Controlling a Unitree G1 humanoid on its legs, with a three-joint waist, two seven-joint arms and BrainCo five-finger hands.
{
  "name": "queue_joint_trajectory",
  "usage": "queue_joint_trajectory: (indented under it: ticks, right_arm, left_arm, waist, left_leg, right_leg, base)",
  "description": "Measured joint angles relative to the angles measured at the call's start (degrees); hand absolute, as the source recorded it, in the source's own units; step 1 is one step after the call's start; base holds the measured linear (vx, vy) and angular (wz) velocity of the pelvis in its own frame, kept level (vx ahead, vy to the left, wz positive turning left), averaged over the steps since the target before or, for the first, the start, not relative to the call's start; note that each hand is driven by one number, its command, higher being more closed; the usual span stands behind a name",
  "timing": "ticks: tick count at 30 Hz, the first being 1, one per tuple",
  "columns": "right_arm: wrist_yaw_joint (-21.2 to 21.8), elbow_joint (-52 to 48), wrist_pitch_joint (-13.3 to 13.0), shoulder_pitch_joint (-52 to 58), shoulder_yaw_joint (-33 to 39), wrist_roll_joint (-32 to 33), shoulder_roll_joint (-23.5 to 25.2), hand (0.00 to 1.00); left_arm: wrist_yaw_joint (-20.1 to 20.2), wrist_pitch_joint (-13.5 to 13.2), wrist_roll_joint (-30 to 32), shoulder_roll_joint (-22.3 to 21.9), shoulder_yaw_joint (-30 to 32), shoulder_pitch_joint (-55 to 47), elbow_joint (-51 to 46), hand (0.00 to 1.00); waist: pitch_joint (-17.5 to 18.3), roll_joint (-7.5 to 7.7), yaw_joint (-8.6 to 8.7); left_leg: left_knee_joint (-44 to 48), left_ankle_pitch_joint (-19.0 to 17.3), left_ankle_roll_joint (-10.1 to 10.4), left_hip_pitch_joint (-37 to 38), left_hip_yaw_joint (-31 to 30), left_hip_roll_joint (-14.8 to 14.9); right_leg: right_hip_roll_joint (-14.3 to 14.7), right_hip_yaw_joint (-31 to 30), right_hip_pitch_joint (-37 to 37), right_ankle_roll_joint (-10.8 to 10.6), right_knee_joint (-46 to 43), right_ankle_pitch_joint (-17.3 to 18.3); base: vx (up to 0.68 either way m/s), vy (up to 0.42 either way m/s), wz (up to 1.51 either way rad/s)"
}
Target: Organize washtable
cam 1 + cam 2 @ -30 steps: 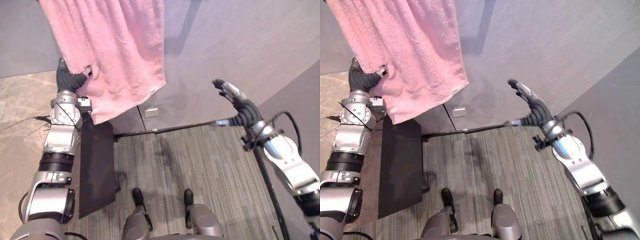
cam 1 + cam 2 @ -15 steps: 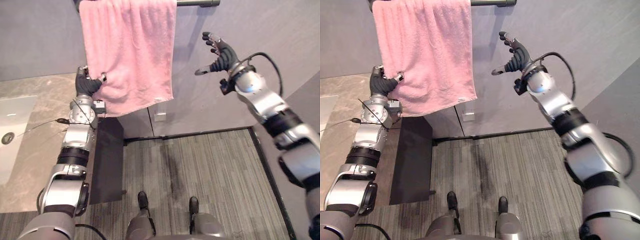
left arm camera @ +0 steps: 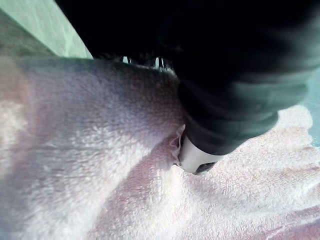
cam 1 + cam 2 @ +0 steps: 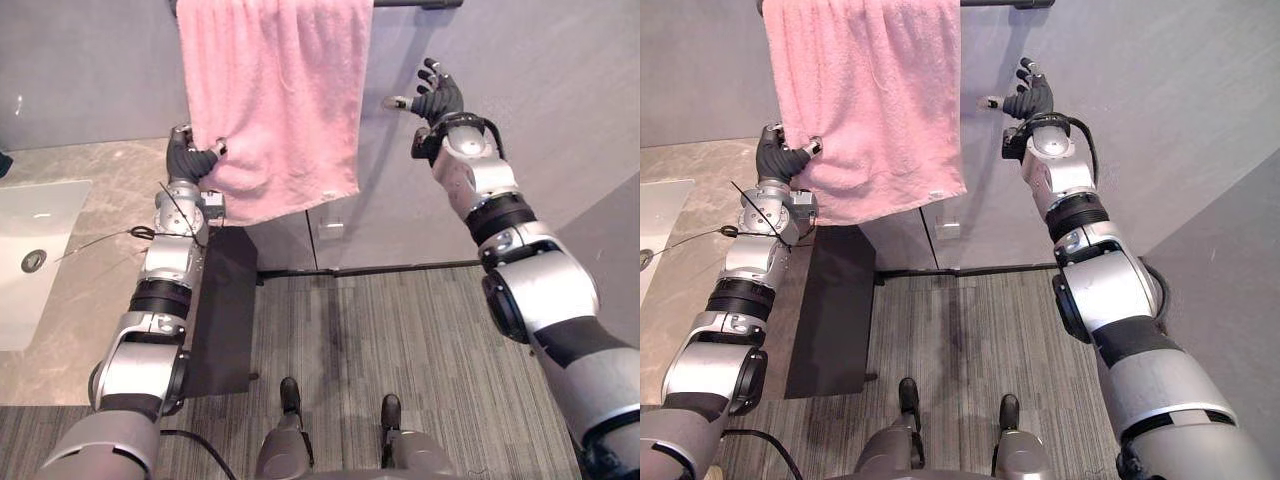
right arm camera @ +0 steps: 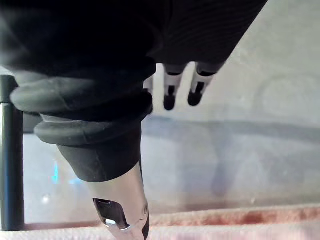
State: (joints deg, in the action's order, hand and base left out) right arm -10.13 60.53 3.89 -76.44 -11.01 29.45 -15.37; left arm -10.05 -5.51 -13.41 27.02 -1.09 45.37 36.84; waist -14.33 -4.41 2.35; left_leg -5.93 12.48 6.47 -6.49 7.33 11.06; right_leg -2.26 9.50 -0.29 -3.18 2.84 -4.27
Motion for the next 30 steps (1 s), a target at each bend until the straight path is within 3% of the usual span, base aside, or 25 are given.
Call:
queue_joint_trajectory:
  ticks: [7,16,17,30]
  right_arm:
    - [-0.23,-0.01,0.03,-0.29,1.46,2.09,4.47,0.00]
    - [-0.17,-0.01,0.03,-3.48,1.30,2.07,6.35,0.00]
    - [-0.18,-0.01,0.03,-3.97,1.30,2.07,6.36,1.00]
    - [-2.21,-0.15,-0.02,-9.13,2.21,1.43,4.12,1.00]
  left_arm:
    - [-0.05,0.05,0.00,-1.61,0.00,2.55,1.97,1.00]
    - [-0.16,-0.03,0.08,-1.66,-0.93,3.89,1.66,1.00]
    - [-0.15,0.00,0.08,-1.71,-1.12,4.20,1.66,1.00]
    - [-1.62,0.12,0.06,-1.50,-0.82,4.22,-5.90,1.00]
  waist:
    - [-0.04,-0.16,-0.19]
    - [-0.15,-0.35,-2.50]
    - [-0.22,-0.43,-3.04]
    - [-3.69,-1.26,-4.65]
  left_leg:
    - [0.00,0.04,0.06,-0.73,-0.92,0.00]
    - [0.01,0.04,0.07,-0.91,-1.00,-0.05]
    - [0.01,0.04,0.07,-0.97,-1.02,-0.04]
    - [0.05,0.34,0.20,-1.15,-1.53,-0.02]
  right_leg:
    - [0.13,1.07,-0.02,0.02,0.05,0.01]
    - [0.10,1.33,-0.02,0.01,0.10,0.04]
    - [0.11,1.36,-0.05,0.02,0.10,0.06]
    - [0.13,1.90,-0.05,0.19,-0.87,0.84]
  base:
    - [-0.02,-0.005,0.07]
    - [0.00,-0.001,0.01]
    - [0.00,0.000,0.00]
    - [0.00,-0.001,0.04]
